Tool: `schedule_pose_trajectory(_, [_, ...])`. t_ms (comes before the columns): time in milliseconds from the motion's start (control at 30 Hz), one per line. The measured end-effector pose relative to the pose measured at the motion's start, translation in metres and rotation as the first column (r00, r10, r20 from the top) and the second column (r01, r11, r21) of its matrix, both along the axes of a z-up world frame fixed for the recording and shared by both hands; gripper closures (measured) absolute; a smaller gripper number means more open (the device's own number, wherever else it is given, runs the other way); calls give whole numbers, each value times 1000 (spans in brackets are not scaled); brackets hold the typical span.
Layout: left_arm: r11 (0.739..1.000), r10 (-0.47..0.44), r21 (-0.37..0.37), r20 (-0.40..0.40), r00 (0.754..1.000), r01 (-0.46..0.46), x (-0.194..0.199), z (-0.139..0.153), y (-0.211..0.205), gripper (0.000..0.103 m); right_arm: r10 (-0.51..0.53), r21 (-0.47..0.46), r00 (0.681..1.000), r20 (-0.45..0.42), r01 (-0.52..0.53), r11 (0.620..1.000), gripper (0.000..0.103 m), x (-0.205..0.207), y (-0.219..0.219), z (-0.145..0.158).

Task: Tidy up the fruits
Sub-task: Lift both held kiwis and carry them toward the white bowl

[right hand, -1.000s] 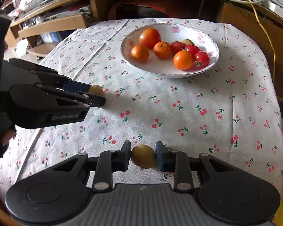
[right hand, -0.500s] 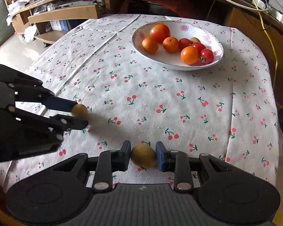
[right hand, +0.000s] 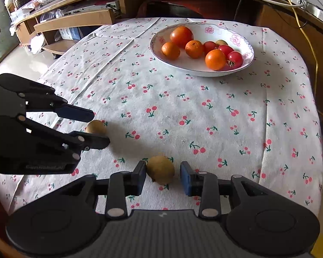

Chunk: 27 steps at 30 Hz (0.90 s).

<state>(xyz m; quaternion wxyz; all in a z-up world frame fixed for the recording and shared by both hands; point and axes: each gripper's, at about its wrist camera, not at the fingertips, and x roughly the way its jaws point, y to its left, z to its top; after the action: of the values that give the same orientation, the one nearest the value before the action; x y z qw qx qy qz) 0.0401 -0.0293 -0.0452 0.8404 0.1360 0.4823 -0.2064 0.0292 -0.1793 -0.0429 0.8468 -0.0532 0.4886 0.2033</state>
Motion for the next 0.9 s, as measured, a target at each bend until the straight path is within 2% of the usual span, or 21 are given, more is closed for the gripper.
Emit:
schedule_pose_trajectory(200, [1000, 6, 3, -19, 1000, -6, 2, -4, 1, 48, -5, -12, 1000, -3, 5, 1000, 68, -1, 2, 0])
schedule_pose_trajectory(300, [1000, 21, -3, -34, 999, -21, 3, -3, 4, 55, -23, -3, 1000, -16, 23, 1000, 69, -2, 0, 1])
schedule_pose_trajectory(333, [1000, 22, -2, -37, 999, -22, 2, -2, 4, 58, -20, -5, 1000, -17, 20, 1000, 73, -2, 0, 1])
schedule_pose_trajectory(400, [1000, 22, 1, -38, 999, -22, 1, -3, 4, 59, -9, -26, 1000, -6, 9, 1000, 74, -5, 4, 1])
schedule_pose_trajectory(500, [1000, 27, -9, -43, 999, -28, 4, -1, 2, 70, -7, -30, 1000, -5, 7, 1000, 74, -5, 4, 1])
schedule_pose_trajectory(900, [1000, 10, -3, -31, 999, -11, 6, 9, -11, 70, -40, -5, 999, -2, 40, 999, 74, 5, 5, 11])
